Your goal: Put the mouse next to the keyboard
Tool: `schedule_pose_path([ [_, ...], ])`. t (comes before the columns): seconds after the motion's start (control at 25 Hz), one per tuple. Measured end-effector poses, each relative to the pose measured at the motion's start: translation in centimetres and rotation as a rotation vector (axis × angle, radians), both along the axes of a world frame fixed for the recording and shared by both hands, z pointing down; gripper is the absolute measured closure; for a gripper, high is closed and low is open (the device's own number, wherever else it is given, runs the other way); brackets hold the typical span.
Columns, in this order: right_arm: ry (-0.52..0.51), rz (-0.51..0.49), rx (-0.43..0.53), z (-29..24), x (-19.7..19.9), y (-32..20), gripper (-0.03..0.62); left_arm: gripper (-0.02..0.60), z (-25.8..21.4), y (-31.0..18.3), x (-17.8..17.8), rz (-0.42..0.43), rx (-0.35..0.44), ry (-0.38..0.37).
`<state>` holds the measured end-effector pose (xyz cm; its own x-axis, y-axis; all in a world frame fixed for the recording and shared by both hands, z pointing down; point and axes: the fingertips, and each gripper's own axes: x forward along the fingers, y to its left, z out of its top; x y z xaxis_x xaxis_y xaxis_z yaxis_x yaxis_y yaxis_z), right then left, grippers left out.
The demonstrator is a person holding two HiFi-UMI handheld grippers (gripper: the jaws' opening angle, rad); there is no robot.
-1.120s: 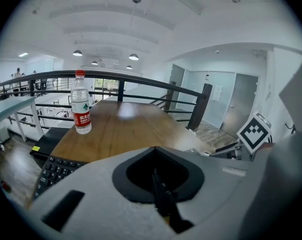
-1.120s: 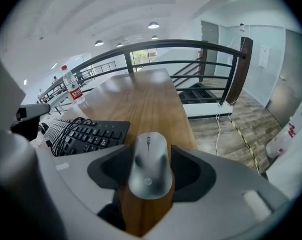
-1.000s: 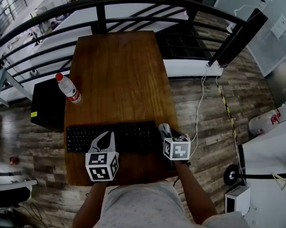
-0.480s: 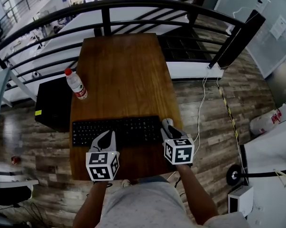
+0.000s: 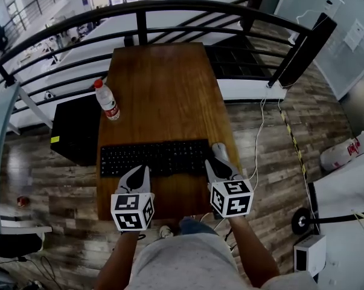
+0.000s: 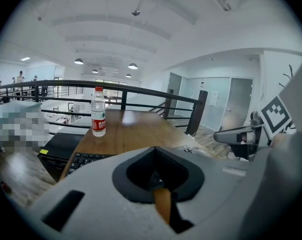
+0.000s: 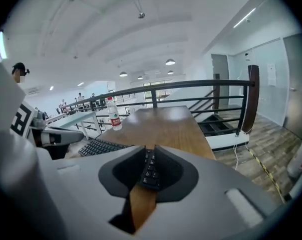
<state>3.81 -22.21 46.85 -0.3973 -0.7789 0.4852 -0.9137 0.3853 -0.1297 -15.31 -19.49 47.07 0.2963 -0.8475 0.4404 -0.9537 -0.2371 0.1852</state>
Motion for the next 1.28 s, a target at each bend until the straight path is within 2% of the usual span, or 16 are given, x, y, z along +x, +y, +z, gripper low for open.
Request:
schedule_pose_path([
  [0.28,-0.033,-0.032,0.084,-2.4,-2.4,2.5,0.583,0.586,-0.9,2.4,-0.9,0.002,0.029,0.000],
  [0.4,-0.035,-0.051,0.100,-2.8,-3.1,3.4,0.583,0.586,-1.2,3.2,-1.2,-0.001,0.036,0.000],
  [1.28,-0.053,-0.066,0.097,-2.5,-4.4,6.4,0.583,0.586,-1.3,5.6,-1.6,0.018,0.040,0.007],
])
